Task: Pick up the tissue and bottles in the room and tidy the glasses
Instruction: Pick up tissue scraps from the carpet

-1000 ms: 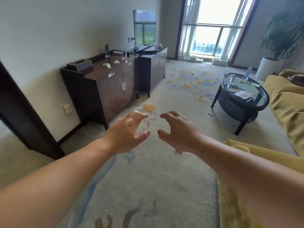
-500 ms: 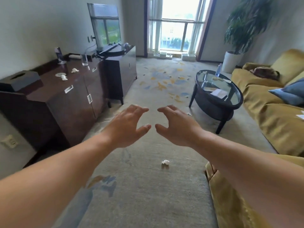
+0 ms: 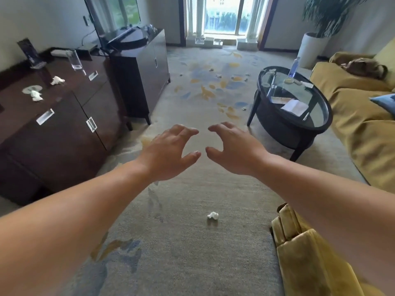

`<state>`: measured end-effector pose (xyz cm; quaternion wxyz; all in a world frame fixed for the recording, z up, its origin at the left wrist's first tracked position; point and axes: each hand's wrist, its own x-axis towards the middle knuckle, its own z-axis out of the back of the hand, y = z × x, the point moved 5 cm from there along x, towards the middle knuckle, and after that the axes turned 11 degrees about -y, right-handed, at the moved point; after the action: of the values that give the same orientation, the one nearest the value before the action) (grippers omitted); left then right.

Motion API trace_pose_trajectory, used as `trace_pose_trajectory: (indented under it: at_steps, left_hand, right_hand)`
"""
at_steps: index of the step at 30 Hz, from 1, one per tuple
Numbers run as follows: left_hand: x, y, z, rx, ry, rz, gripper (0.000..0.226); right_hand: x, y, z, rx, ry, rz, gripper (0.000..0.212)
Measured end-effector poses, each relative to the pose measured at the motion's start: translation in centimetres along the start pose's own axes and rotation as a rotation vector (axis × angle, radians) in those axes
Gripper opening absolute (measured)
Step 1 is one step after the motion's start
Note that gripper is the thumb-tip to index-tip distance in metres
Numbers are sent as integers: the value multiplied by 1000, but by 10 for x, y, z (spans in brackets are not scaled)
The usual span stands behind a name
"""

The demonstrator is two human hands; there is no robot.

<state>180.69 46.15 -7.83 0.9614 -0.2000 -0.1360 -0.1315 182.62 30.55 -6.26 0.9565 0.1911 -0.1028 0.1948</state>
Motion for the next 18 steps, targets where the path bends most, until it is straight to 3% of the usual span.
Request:
trace_pose_trajectory:
  at_steps: [10,18]
  left_hand:
    - [120,89,-126,-104,185,-54,59]
    - [134,128,-260,-214,394,-43,60]
  right_hand:
    - [91,-81,-117,8,101,-208,63]
    - [92,-163,-240,56,251,-384,62]
